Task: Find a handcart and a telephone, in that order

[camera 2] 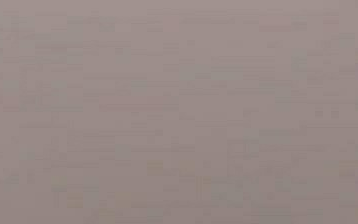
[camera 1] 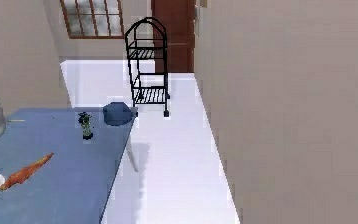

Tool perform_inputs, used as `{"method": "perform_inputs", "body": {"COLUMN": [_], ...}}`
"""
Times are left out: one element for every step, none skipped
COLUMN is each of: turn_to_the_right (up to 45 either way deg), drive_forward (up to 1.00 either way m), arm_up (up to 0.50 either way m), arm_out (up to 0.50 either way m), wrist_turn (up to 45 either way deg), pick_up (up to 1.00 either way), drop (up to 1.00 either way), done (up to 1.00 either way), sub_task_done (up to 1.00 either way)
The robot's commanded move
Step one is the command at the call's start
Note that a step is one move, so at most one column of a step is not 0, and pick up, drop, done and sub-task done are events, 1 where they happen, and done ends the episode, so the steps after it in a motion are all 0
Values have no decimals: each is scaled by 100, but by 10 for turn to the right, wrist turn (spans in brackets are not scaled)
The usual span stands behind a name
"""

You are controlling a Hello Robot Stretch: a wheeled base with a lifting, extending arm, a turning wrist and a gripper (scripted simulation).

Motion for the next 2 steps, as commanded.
{"method": "perform_inputs", "body": {"turn_to_the_right": [450,420], "drive_forward": [0,0], "arm_up": [0,0], "arm_out": [0,0], "wrist_turn": [0,0], "pick_up": [0,0], "drop": [0,0], "done": [0,0], "sub_task_done": [0,0]}}
